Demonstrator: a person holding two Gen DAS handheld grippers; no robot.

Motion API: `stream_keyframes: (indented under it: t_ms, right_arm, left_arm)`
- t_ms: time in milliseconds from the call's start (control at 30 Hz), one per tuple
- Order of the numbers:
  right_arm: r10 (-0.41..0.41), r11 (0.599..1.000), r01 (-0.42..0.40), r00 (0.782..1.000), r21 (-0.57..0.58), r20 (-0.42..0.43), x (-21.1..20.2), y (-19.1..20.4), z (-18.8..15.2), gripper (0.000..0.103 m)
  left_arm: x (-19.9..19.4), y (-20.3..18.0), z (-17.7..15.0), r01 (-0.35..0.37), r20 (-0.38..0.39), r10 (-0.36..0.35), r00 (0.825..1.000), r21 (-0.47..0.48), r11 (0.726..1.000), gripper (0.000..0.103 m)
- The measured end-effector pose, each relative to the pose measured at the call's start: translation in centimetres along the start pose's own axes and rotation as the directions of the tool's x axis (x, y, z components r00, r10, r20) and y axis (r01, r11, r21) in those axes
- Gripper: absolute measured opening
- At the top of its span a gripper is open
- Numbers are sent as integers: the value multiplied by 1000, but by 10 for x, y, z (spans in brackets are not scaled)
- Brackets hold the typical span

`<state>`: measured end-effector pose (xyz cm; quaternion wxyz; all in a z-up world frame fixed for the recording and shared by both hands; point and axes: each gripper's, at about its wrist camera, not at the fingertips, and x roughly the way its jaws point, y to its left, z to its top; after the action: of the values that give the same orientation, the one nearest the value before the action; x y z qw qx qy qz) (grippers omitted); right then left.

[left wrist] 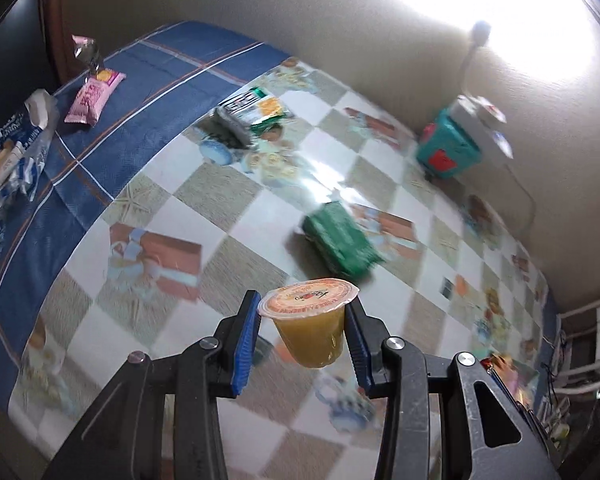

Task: Organize snacks
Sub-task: 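Lift the jelly cup and candy and carry both over the white tray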

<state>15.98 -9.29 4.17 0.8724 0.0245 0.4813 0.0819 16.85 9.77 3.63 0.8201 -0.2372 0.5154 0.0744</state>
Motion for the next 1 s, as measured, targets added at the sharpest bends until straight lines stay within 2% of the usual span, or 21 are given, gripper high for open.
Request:
stream_keyframes:
  t_ms: [200, 333, 667, 1000]
  right_arm:
    - [-13, 999, 12, 1000, 41, 23, -42, -24, -11, 20]
    - [-13, 996, 10, 999, 87, 30, -64, -47, -24, 20]
    - [-119, 965, 113, 993, 236, 9, -100, -127, -63, 20]
    - [-181, 924, 168, 983, 342, 6, -128, -187, -85, 20]
  left_arm:
    - [-38, -34, -25, 31, 26, -32, 999, 45, 999, 43]
    - [-52, -65, -52, 79, 12, -80, 997, 81, 994, 43]
    - [-49, -128, -119, 143, -57, -135, 989, 166, 976, 43]
    - [-40, -172, -162, 160, -117, -131, 984, 288, 944, 43]
